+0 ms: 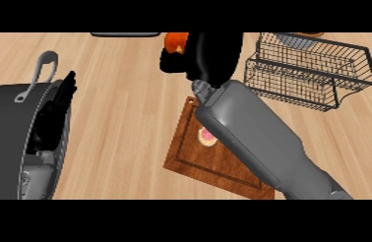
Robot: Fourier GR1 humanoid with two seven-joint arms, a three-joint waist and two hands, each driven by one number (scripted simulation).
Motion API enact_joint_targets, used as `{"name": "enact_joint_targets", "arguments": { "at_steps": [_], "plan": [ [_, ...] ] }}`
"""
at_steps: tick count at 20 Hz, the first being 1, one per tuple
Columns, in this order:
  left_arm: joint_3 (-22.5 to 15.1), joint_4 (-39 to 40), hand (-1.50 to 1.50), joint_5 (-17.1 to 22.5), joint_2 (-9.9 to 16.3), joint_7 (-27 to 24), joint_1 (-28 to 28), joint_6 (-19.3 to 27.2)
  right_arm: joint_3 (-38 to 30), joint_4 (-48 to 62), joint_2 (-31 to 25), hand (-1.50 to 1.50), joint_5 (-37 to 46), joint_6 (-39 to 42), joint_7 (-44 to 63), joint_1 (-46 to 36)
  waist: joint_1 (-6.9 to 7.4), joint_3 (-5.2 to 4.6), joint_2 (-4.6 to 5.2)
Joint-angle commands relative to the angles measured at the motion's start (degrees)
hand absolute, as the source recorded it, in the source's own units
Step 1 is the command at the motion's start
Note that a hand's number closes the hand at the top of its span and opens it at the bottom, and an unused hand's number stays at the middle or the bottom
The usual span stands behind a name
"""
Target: Pick the squash from the cutting board and place it in the tiered basket
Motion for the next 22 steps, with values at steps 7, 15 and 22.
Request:
{"name": "enact_joint_targets", "arguments": {
  "at_steps": [7, 15, 22],
  "plan": [
    [0.4, 0.5, 0.00, 0.5, -1.0, -2.1, 1.6, -0.7, -12.6, 1.2, -1.8, 1.50, -3.5, 7.4, -1.2, -6.6, -0.03, 0.02, 0.28],
    [1.6, -2.6, 0.00, 0.3, 0.8, 1.5, 0.4, -1.3, -12.2, 6.7, -9.9, 1.50, -0.1, 11.8, -9.3, -3.3, -0.12, 0.03, 0.31],
    [1.2, -0.3, 0.00, -0.2, -0.8, -2.2, 1.2, -0.3, -11.3, 13.2, -17.9, 1.50, 6.0, 15.6, -11.2, -2.4, -0.28, 0.01, 0.30]
  ]
}}
